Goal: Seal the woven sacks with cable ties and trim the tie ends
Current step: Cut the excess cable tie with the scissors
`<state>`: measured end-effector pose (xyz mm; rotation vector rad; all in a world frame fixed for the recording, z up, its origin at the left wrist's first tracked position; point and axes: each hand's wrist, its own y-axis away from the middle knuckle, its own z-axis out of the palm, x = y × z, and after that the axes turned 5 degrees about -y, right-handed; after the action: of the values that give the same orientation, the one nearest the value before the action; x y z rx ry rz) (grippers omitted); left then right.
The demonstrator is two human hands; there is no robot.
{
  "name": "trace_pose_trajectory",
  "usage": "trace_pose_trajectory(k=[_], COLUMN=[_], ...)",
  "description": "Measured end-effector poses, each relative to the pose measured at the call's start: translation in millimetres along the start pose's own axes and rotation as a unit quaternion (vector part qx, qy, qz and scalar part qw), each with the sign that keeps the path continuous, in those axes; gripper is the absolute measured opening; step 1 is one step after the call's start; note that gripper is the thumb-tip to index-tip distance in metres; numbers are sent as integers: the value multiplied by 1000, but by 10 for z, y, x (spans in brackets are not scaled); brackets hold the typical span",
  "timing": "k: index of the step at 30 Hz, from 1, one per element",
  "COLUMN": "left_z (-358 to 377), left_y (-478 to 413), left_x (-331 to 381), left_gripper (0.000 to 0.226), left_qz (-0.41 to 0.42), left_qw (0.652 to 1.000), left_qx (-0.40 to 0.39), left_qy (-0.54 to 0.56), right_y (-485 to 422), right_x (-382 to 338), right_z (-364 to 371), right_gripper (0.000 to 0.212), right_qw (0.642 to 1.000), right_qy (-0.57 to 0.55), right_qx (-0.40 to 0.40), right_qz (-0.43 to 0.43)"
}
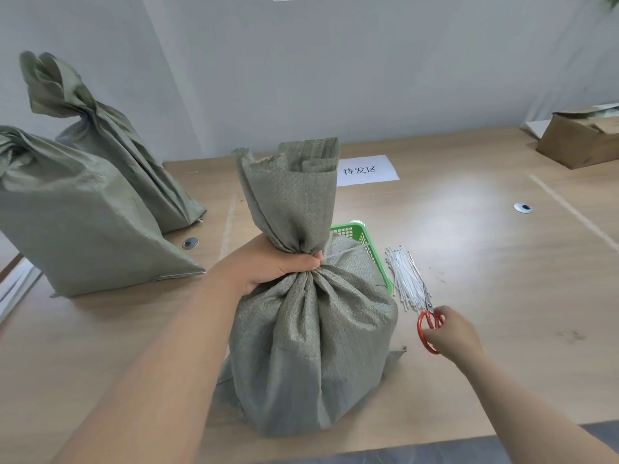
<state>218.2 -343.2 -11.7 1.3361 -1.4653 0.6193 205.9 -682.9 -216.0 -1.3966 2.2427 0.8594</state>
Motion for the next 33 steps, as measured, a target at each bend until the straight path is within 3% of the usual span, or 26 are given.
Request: trace_pose_trajectory(k=[6,9,13,19,33], left_z=[-73,-98,-114,-159,-250], left_y=[38,55,75,110,145], left_x=[-56,-75,-88,-124,-223], left_gripper=[18,31,39,32,28], left_qz=[13,25,49,76,98], left_qw=[999,997,995,990,980], left_qx=[23,41,73,111,151], left_qy=[40,53,51,51,83], right_y=[547,960,1449,1914,1991], right_x=[-731,-1128,-1506,-1888,-2405], right_z=[-688,-919,-1019,-967,-728], right_gripper=[21,13,19,29,32], right_qw=[963,936,900,885,909], right_qy=[-262,-342,-403,-382,-297], right_qx=[30,-16,-126,-244,-281], right_qz=[-59,-85,-104,-107,-84])
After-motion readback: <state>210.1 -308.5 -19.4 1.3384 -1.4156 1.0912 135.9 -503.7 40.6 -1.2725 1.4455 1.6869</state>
